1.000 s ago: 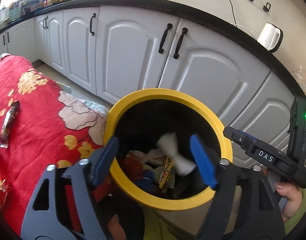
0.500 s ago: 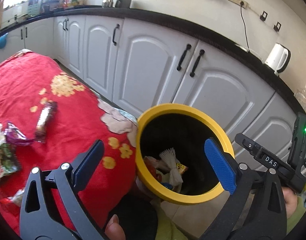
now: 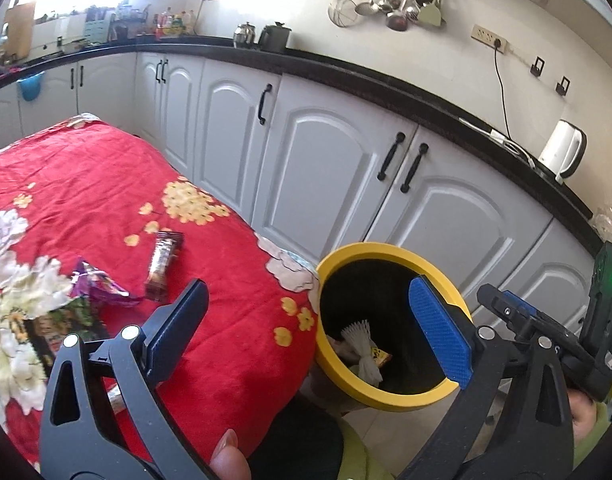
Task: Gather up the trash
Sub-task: 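Move both grippers back toward the wrappers on the table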
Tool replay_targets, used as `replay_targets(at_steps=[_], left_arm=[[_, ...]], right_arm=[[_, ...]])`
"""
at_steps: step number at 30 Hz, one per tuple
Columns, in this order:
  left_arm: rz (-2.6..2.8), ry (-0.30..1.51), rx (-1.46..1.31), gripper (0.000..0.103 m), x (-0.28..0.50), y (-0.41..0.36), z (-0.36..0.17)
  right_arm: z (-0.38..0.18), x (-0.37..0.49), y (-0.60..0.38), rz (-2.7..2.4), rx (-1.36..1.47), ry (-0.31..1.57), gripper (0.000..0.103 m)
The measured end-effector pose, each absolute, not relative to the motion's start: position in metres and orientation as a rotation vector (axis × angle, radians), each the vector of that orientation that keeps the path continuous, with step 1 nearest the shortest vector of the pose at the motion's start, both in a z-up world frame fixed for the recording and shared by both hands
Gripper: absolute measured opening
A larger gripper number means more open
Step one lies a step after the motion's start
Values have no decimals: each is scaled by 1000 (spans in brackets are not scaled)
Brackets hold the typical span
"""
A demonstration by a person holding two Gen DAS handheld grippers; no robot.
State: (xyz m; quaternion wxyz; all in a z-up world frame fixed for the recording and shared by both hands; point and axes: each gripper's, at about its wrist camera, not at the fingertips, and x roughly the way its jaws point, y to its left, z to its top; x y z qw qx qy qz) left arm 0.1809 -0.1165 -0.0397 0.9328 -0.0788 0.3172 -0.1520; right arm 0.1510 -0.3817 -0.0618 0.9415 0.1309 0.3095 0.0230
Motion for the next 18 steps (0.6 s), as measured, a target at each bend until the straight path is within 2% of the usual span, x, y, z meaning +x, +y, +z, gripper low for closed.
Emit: replay_targets(at_steps=[18], left_arm=[[-220,585,-226,92,168,-58,-19]], right_arm=[[-41,144,-329,142,191,604,78]])
